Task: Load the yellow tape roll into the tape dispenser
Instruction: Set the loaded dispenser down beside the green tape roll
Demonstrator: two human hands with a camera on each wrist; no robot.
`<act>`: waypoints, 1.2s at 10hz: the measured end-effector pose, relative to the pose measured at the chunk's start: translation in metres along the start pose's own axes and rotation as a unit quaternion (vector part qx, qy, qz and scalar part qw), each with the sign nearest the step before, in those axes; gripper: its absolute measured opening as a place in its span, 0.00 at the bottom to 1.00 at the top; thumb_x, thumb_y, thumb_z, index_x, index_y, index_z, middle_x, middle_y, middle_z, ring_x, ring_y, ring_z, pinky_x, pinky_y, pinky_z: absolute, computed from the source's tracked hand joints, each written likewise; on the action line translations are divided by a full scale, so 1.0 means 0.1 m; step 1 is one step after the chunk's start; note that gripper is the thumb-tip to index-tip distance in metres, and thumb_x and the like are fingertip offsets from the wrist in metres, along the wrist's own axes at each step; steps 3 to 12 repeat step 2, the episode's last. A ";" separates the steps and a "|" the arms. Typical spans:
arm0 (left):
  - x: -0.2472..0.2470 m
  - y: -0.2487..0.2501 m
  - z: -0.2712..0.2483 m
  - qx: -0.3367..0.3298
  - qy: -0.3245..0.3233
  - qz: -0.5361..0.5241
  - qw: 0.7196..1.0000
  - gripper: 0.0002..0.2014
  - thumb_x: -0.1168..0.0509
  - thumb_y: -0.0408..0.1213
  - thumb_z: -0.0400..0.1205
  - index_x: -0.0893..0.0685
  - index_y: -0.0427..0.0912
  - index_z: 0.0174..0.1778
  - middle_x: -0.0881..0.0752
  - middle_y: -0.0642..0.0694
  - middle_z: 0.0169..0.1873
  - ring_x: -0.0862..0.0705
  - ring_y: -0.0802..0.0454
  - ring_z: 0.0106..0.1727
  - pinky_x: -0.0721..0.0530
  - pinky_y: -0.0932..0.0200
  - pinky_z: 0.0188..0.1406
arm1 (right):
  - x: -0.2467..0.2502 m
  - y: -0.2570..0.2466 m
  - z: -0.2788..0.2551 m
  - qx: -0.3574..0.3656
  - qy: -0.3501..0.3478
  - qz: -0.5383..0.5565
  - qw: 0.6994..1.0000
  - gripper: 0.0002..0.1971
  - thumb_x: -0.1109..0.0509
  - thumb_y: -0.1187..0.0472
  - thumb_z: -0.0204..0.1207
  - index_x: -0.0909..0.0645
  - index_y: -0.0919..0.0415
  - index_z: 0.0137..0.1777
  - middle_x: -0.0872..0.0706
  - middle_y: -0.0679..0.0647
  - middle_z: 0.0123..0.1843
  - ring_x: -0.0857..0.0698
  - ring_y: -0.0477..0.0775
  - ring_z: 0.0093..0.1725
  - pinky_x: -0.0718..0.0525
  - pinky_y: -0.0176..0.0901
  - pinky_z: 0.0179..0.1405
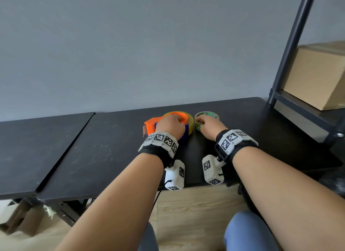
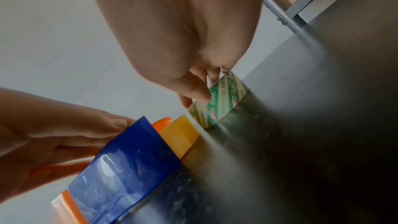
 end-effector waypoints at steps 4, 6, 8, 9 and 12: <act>0.11 -0.04 -0.05 -0.015 0.036 -0.010 0.999 0.25 0.44 0.33 0.80 0.23 0.50 0.75 0.19 0.42 0.70 0.19 0.40 0.67 0.18 0.48 0.63 | 0.15 -0.13 -0.07 0.029 0.047 0.033 0.998 0.20 0.38 0.68 0.75 0.18 0.57 0.66 0.14 0.58 0.62 0.17 0.62 0.64 0.18 0.55 0.64; 0.11 -0.04 -0.05 -0.015 0.036 -0.010 0.999 0.25 0.44 0.33 0.80 0.23 0.50 0.75 0.19 0.42 0.70 0.19 0.40 0.67 0.18 0.48 0.63 | 0.15 -0.13 -0.07 0.029 0.047 0.033 0.998 0.20 0.38 0.68 0.75 0.18 0.57 0.66 0.14 0.58 0.62 0.17 0.62 0.64 0.18 0.55 0.64; 0.11 -0.04 -0.05 -0.015 0.036 -0.010 0.999 0.25 0.44 0.33 0.80 0.23 0.50 0.75 0.19 0.42 0.70 0.19 0.40 0.67 0.18 0.48 0.63 | 0.15 -0.13 -0.07 0.029 0.047 0.033 0.998 0.20 0.38 0.68 0.75 0.18 0.57 0.66 0.14 0.58 0.62 0.17 0.62 0.64 0.18 0.55 0.64; 0.11 -0.04 -0.05 -0.015 0.036 -0.010 0.999 0.25 0.44 0.33 0.80 0.23 0.50 0.75 0.19 0.42 0.70 0.19 0.40 0.67 0.18 0.48 0.63 | 0.15 -0.13 -0.07 0.029 0.047 0.033 0.998 0.20 0.38 0.68 0.75 0.18 0.57 0.66 0.14 0.58 0.62 0.17 0.62 0.64 0.18 0.55 0.64; 0.11 -0.04 -0.05 -0.015 0.036 -0.010 0.999 0.25 0.44 0.33 0.80 0.23 0.50 0.75 0.19 0.42 0.70 0.19 0.40 0.67 0.18 0.48 0.63 | 0.15 -0.13 -0.07 0.029 0.047 0.033 0.998 0.20 0.38 0.68 0.75 0.18 0.57 0.66 0.14 0.58 0.62 0.17 0.62 0.64 0.18 0.55 0.64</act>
Point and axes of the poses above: each hand's wrist, its own z-axis towards the middle knuckle, its own x-axis out of the back of the hand, y = z × x, the point moved 10 cm from there along z, towards the middle knuckle
